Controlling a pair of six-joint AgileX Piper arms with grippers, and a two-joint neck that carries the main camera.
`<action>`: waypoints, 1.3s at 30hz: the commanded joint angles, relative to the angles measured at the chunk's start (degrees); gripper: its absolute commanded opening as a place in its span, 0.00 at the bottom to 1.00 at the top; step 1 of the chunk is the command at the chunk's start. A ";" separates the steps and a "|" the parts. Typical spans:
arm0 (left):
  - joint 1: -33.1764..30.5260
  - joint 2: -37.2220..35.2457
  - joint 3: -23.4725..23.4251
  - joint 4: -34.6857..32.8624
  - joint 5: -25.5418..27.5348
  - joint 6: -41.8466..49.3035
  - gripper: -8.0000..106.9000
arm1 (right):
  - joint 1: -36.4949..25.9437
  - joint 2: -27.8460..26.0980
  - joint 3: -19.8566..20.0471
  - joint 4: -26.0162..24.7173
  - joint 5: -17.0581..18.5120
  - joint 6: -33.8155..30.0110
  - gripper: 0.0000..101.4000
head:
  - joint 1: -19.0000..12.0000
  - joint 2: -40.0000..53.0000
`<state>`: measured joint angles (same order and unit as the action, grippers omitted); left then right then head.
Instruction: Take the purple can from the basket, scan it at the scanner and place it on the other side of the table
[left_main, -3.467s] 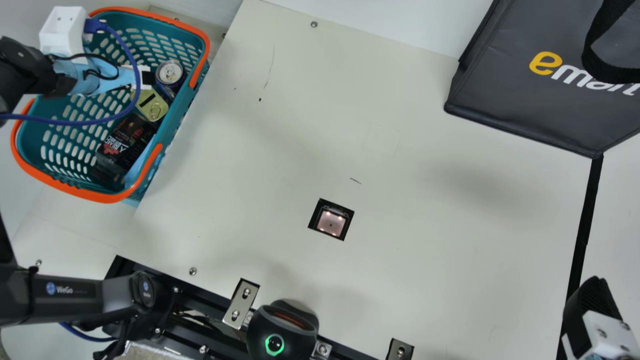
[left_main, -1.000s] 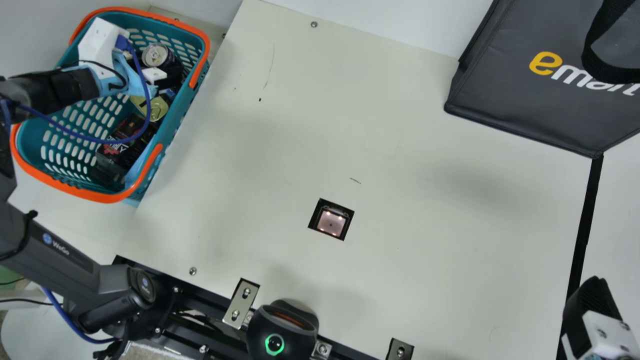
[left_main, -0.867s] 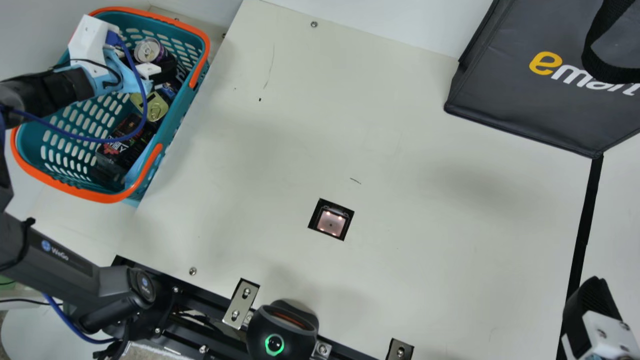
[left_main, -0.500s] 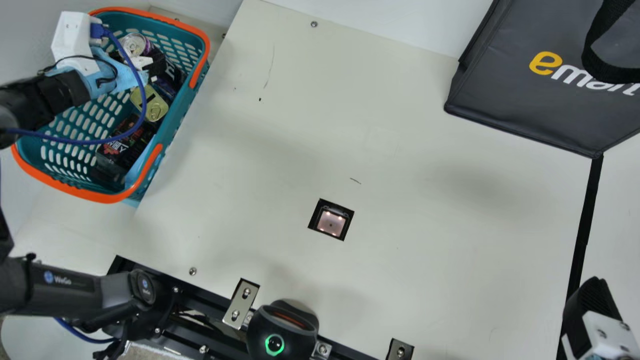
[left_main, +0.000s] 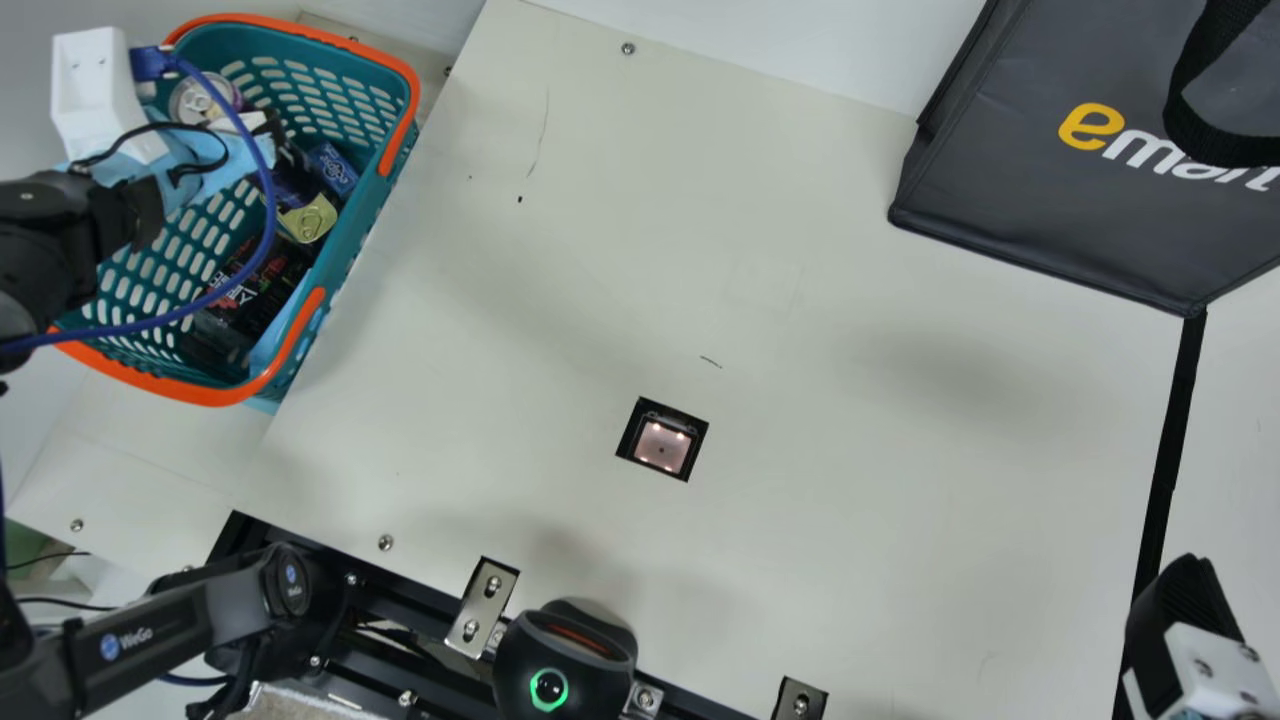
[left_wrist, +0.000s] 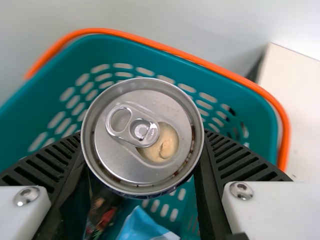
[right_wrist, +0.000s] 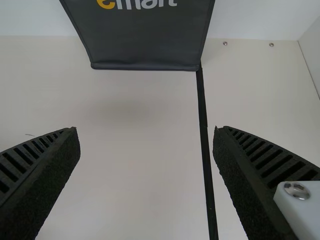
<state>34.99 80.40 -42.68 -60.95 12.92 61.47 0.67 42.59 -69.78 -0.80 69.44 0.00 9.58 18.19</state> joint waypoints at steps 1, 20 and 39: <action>0.70 -1.38 0.34 9.66 -0.83 -13.70 0.00 | 0.00 0.00 0.00 0.00 0.00 0.00 0.94 | -1.66 0.23; -4.85 -14.50 -24.25 51.46 32.99 -57.37 0.00 | 0.00 0.00 0.00 0.00 0.00 0.00 0.94 | -1.66 0.23; -37.26 -12.41 -37.97 64.17 49.21 -74.61 0.00 | 0.00 0.00 0.00 0.00 -0.09 0.00 0.94 | -1.66 0.23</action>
<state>3.72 67.93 -80.61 2.40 61.46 -11.33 0.67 42.59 -69.78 -0.80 69.35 0.00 9.58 18.28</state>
